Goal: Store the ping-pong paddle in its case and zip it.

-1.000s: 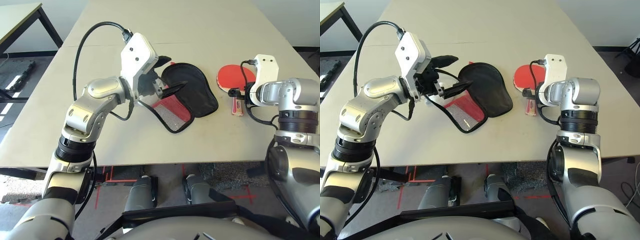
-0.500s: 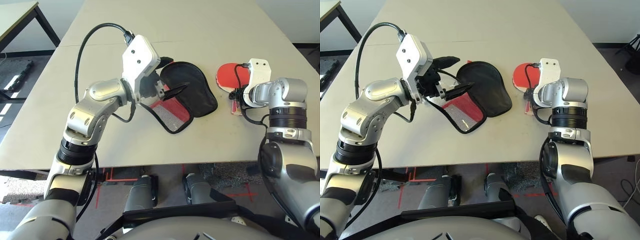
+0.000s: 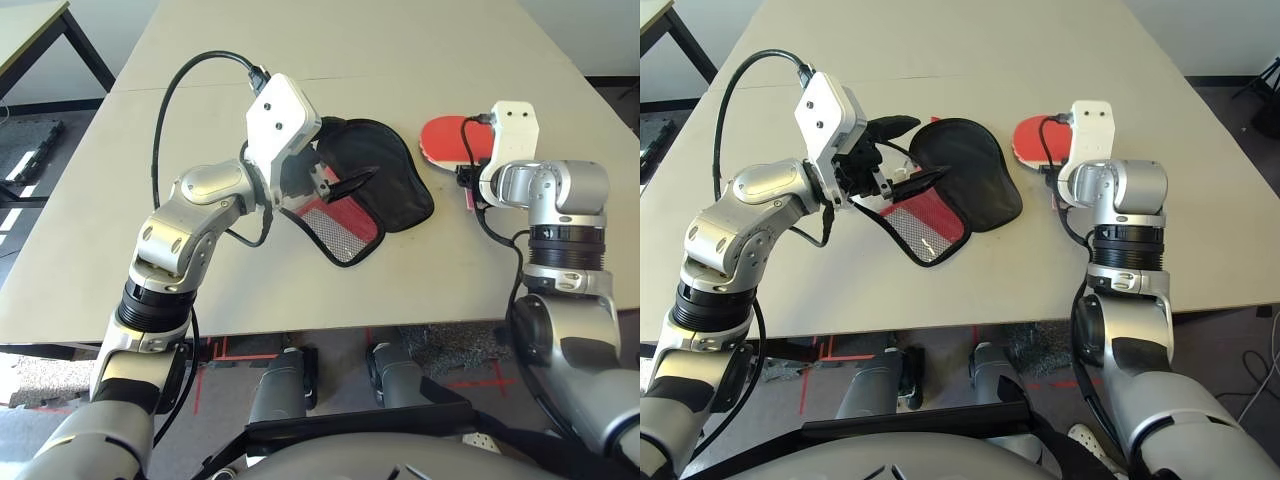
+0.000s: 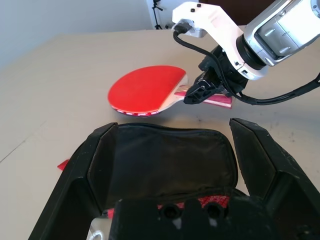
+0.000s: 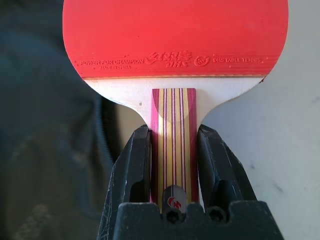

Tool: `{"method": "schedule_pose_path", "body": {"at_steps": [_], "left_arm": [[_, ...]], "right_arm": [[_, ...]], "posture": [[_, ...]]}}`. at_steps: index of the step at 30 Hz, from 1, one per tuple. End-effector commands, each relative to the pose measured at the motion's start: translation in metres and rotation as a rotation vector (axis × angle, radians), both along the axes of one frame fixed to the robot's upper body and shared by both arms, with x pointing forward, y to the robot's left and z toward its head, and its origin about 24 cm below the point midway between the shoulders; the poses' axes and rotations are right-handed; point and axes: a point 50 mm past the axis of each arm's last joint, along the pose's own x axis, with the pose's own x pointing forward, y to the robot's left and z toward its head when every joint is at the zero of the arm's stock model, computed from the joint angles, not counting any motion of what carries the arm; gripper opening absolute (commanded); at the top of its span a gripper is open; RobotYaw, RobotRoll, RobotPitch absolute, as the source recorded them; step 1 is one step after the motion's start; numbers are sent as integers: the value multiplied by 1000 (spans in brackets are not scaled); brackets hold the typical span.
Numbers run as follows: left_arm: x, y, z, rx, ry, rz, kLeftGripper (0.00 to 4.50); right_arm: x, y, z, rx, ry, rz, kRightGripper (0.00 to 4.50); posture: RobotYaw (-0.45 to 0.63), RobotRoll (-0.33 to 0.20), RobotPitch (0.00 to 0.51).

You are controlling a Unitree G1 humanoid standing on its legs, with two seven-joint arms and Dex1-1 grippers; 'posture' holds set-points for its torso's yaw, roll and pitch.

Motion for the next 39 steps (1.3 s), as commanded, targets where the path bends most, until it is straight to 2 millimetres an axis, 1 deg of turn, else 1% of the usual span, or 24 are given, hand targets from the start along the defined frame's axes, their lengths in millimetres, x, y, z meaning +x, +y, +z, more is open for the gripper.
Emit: {"method": "schedule_pose_path", "body": {"at_steps": [1,5,6,8,11,13,17,23,36,38,39], "left_arm": [[-3,-1,-5,20,10,5,4500],[-5,1,-6,23,12,12,4500],[-5,1,-6,24,12,14,4500],[-6,1,-6,25,13,17,4500],[-6,2,-6,25,12,22,4500],[-7,3,-6,25,12,28,4500],[-9,3,-6,25,13,36,4500],[-9,3,-7,23,14,41,4500],[-10,2,-7,23,12,38,4500],[-10,3,-6,23,11,39,4500],[-10,4,-5,24,10,39,4500]], "right_arm": [[-3,22,19,2,-92,100,1224],[-7,45,18,5,-94,192,1224],[-7,49,17,3,-93,205,1224],[-8,57,10,-9,-81,240,1224],[-9,63,3,-21,-60,275,1223],[-9,66,-6,-34,-33,300,1223],[-8,69,-16,-49,3,338,1223],[-6,66,-23,-69,32,359,1223],[-1,58,-24,-75,45,349,1223],[0,57,-21,-66,29,357,1972],[0,56,-20,-60,18,369,2189]], "posture": [[-3,0,161],[12,0,162],[15,0,162],[24,0,162],[39,0,163],[41,0,163],[53,0,161],[63,0,159],[57,0,151],[57,0,149],[57,0,147]]}}
